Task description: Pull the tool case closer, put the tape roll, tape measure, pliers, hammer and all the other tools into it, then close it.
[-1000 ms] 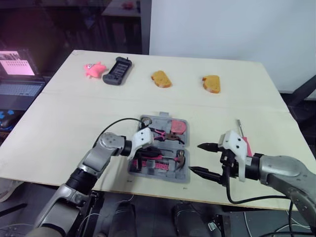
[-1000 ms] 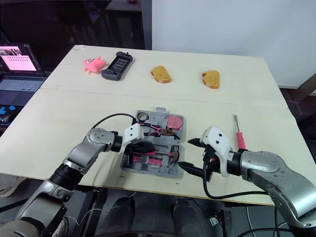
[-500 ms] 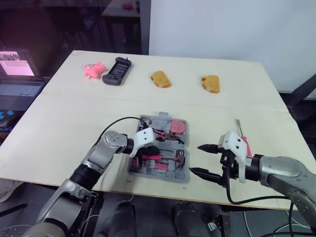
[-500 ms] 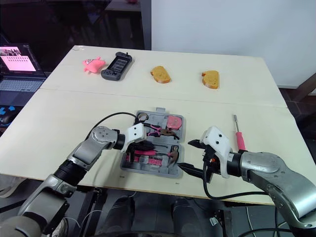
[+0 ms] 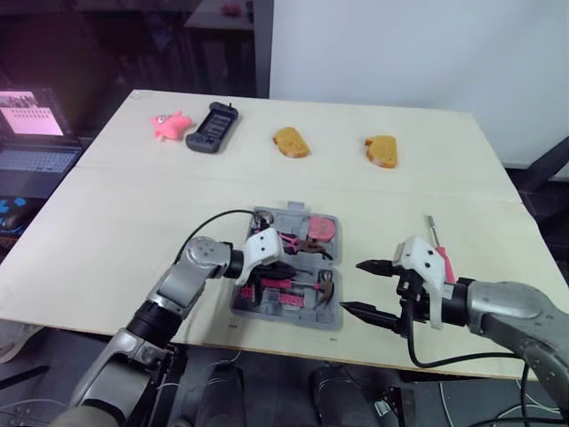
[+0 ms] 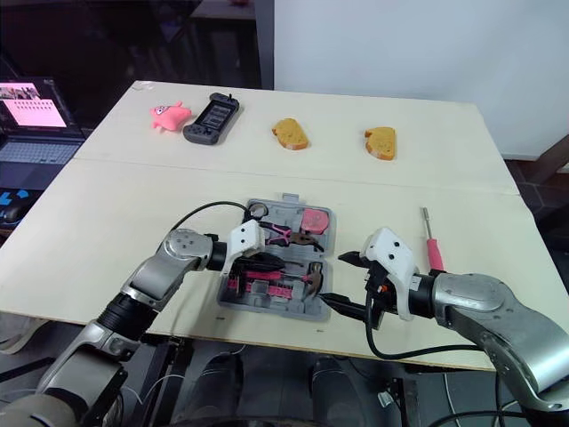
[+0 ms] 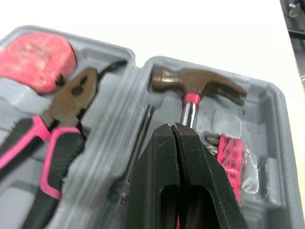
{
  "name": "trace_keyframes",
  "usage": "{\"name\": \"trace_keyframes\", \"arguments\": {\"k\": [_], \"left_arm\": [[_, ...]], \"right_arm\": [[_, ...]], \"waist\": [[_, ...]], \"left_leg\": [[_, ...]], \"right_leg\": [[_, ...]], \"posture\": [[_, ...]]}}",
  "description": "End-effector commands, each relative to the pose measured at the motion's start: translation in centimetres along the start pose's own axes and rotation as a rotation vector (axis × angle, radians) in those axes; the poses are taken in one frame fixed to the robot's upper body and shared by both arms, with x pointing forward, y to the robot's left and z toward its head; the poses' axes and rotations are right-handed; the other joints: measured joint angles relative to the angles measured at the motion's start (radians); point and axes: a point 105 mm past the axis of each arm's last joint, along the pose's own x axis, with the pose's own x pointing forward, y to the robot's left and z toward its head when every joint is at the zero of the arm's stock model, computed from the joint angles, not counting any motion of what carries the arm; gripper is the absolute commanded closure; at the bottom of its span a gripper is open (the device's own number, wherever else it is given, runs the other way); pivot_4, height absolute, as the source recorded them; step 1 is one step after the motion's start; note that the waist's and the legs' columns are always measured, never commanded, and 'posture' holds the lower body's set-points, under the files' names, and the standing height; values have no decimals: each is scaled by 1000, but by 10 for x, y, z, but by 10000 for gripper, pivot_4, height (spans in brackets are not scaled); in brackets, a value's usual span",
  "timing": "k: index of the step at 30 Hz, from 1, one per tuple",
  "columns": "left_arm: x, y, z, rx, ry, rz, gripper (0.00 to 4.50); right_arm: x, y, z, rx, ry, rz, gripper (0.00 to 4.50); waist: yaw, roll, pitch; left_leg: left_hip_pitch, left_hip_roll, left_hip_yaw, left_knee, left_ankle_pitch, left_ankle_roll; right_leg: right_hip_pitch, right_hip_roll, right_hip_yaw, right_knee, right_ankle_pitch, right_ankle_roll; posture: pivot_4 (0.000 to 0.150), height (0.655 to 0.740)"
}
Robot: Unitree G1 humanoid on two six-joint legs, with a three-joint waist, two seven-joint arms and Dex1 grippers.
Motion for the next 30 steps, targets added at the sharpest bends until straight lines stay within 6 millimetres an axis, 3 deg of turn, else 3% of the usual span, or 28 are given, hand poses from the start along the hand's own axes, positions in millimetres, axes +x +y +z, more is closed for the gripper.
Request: {"name": "trace_keyframes", "arguments": {"k": [1,14,30], "left_arm": [[-2,-2,-6,6,28,-1,44502],[-2,-9,-29,15,158,-39,44502],[1,-31,-86,-63,353,-116,44502]], "right_arm": [[-2,3,9,-47,-21,5,0],[-3,4,8,-32,-12,0,0],[-4,4,7,-25,-5,-5,0]], "waist": [[-1,0,0],[1,0,0],[-3,1,-5]], "left_leg": [[0,0,0,0,0,0],[0,0,0,0,0,0],[2,0,0,-1,0,0]], "right_leg": [[0,0,0,0,0,0],[0,0,0,0,0,0],[1,0,0,0,0,-1]], "posture": [[1500,7395],[1500,7395],[1500,7395]]}}
